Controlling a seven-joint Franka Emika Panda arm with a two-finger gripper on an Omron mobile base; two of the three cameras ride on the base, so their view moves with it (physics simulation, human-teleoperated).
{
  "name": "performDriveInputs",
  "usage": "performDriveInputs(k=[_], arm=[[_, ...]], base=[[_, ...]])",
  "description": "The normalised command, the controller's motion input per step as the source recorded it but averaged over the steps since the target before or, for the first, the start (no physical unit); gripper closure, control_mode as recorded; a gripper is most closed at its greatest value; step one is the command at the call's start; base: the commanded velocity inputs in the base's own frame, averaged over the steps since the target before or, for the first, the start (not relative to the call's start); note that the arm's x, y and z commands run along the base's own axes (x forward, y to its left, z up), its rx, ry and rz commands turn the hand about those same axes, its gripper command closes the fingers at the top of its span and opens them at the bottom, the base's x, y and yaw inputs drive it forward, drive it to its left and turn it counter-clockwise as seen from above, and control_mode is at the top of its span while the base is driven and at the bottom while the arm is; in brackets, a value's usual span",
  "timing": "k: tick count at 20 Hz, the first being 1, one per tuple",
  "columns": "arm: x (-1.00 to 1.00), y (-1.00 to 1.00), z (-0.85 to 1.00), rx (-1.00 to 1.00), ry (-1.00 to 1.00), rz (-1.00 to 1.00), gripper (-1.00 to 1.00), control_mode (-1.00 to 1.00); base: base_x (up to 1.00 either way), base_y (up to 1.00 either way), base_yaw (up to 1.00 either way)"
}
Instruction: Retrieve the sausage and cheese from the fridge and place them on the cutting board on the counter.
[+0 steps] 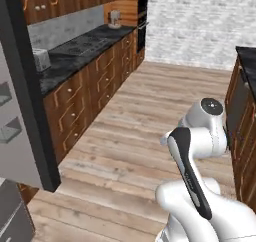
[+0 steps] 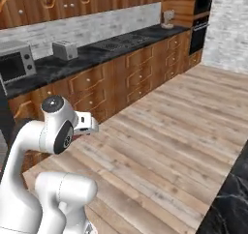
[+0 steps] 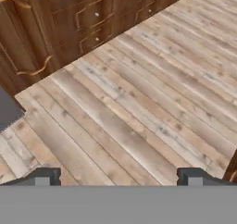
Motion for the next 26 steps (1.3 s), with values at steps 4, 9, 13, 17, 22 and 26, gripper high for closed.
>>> performDriveInputs(k=[4, 9, 13, 17, 22, 26], arm=[[0.0, 0.0, 0.0, 0.0, 0.0, 0.0, -1.0, 1.0], [0.0, 0.0, 0.0, 0.0, 0.0, 0.0, -1.0, 1.0], [0.0, 0.0, 0.0, 0.0, 0.0, 0.0, -1.0, 1.0], [0.0, 0.0, 0.0, 0.0, 0.0, 0.0, -1.0, 1.0], [0.0, 0.0, 0.0, 0.0, 0.0, 0.0, -1.0, 1.0], [0.0, 0.0, 0.0, 0.0, 0.0, 0.0, -1.0, 1.0]], base=[[-0.12, 0.0, 1.0], [-0.13, 0.02, 1.0], [-0.15, 0.01, 1.0], [-0.13, 0.05, 0.66], [0.17, 0.14, -0.02], [0.65, 0.31, -0.24]])
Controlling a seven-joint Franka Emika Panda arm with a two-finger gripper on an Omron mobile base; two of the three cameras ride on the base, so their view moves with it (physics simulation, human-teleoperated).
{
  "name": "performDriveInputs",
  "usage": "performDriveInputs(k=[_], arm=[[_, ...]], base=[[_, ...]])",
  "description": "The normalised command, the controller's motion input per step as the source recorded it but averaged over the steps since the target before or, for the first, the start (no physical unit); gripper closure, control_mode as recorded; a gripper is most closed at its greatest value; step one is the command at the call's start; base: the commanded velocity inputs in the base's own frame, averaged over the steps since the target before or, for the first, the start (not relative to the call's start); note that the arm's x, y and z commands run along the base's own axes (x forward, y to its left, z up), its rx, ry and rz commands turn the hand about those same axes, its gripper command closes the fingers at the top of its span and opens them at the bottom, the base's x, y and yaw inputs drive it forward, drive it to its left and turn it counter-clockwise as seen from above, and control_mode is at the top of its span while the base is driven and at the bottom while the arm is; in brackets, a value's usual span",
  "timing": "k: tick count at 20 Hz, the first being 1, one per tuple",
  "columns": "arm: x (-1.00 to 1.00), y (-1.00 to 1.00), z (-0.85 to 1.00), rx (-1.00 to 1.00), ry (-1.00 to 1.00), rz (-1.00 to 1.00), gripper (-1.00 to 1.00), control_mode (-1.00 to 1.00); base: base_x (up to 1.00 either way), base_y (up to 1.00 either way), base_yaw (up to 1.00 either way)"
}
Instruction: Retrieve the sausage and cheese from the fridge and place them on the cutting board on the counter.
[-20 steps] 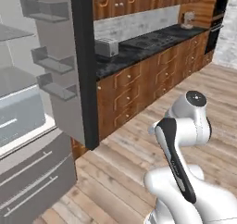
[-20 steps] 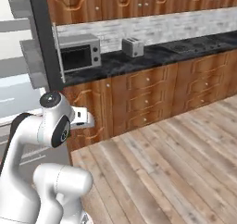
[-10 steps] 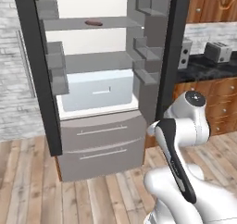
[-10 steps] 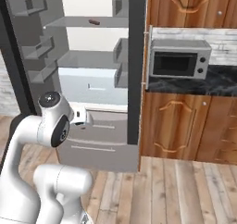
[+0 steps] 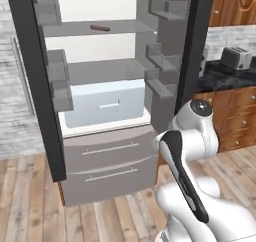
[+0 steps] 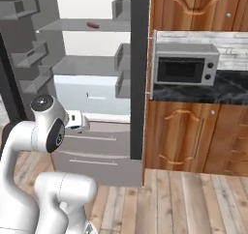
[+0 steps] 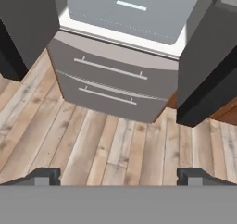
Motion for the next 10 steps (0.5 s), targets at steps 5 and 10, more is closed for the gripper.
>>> performDriveInputs(k=[5, 10], arm=[[0.0, 0.0, 0.0, 0.0, 0.0, 0.0, -1.0, 1.0], [0.0, 0.0, 0.0, 0.0, 0.0, 0.0, -1.0, 1.0]], base=[[0.61, 0.41, -0.21], [0.36, 0.58, -0.03]])
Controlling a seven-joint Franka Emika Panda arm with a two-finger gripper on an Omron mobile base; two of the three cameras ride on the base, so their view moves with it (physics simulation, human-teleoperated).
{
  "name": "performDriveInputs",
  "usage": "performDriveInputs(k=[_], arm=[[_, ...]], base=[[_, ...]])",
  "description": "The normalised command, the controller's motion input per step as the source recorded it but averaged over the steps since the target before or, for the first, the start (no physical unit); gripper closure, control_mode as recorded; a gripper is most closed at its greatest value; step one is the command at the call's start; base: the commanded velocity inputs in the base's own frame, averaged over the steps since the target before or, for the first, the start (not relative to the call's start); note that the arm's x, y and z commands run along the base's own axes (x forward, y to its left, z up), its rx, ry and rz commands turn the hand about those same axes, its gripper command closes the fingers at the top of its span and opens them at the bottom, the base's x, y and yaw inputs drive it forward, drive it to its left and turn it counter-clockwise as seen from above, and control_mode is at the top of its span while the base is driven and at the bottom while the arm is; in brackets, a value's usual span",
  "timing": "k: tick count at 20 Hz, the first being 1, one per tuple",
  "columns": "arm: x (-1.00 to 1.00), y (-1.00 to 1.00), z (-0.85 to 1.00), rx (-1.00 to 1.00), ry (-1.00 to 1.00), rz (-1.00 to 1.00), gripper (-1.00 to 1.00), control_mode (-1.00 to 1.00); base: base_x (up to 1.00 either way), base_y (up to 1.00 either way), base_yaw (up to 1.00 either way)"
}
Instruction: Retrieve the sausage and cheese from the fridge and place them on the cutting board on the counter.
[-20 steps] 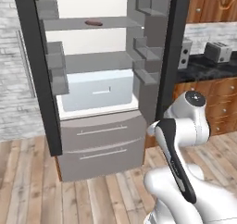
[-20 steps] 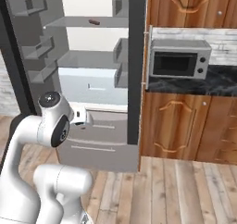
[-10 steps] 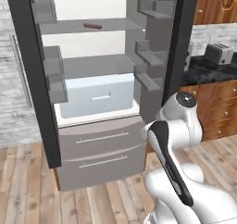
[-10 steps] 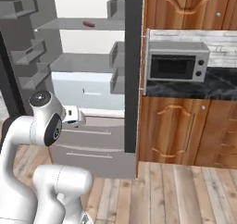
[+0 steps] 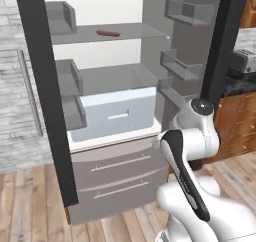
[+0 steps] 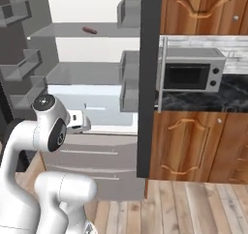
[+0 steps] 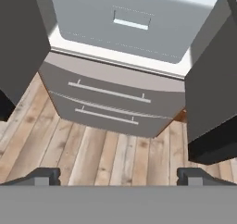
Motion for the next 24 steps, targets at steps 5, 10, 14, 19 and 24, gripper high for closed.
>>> performDriveInputs(k=[5, 10, 14, 19, 24], arm=[[0.0, 0.0, 0.0, 0.0, 0.0, 0.0, -1.0, 1.0], [0.0, 0.0, 0.0, 0.0, 0.0, 0.0, -1.0, 1.0], [0.0, 0.0, 0.0, 0.0, 0.0, 0.0, -1.0, 1.0], [0.0, 0.0, 0.0, 0.0, 0.0, 0.0, -1.0, 1.0], [0.0, 0.0, 0.0, 0.0, 0.0, 0.0, -1.0, 1.0]], base=[[0.56, 0.42, -0.01], [0.78, 0.17, -0.09], [0.66, 0.26, -0.01], [0.51, 0.27, 0.05], [0.15, 0.07, 0.03]])
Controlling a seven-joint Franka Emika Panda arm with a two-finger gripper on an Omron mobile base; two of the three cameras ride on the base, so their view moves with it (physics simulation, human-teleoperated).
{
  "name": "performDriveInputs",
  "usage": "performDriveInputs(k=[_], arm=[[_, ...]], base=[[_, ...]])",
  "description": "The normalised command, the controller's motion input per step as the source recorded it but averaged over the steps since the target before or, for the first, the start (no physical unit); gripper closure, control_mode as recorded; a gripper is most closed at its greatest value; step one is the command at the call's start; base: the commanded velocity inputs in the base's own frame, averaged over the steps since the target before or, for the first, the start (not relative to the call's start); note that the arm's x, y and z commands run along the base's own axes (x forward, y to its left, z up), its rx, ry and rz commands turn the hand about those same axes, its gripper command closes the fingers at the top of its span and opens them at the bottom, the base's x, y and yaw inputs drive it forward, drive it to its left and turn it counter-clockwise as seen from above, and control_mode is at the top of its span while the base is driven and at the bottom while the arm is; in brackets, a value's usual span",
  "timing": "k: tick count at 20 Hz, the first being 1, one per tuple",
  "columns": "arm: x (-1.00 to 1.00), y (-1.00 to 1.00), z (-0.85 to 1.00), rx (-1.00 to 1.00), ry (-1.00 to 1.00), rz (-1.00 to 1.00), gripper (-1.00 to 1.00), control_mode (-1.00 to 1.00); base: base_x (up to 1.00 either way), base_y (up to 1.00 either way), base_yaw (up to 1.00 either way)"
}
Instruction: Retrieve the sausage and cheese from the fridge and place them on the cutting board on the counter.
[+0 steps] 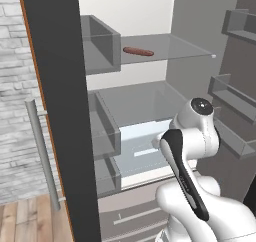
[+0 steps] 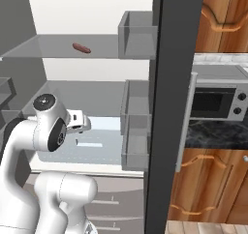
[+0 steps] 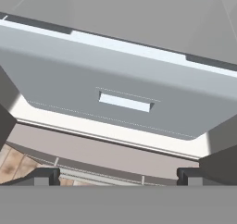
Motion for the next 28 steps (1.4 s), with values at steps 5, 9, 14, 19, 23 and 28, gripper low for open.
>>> performDriveInputs(k=[5, 9, 14, 19, 23, 28], arm=[[0.0, 0.0, 0.0, 0.0, 0.0, 0.0, -1.0, 1.0], [0.0, 0.0, 0.0, 0.0, 0.0, 0.0, -1.0, 1.0], [0.0, 0.0, 0.0, 0.0, 0.0, 0.0, -1.0, -1.0], [-0.02, 0.0, 0.0, 0.0, -0.01, 0.0, -1.0, -1.0], [0.0, 0.01, 0.03, -0.01, -0.02, 0.01, -1.0, -1.0], [-0.04, 0.01, 0.52, 0.03, -0.13, 0.07, -1.0, -1.0]], base=[[0.0, 0.0, 0.0], [0.0, 0.0, 0.0], [0.0, 0.0, 0.0], [0.0, 0.0, 0.0], [0.0, 0.0, 0.0], [0.0, 0.0, 0.0]])
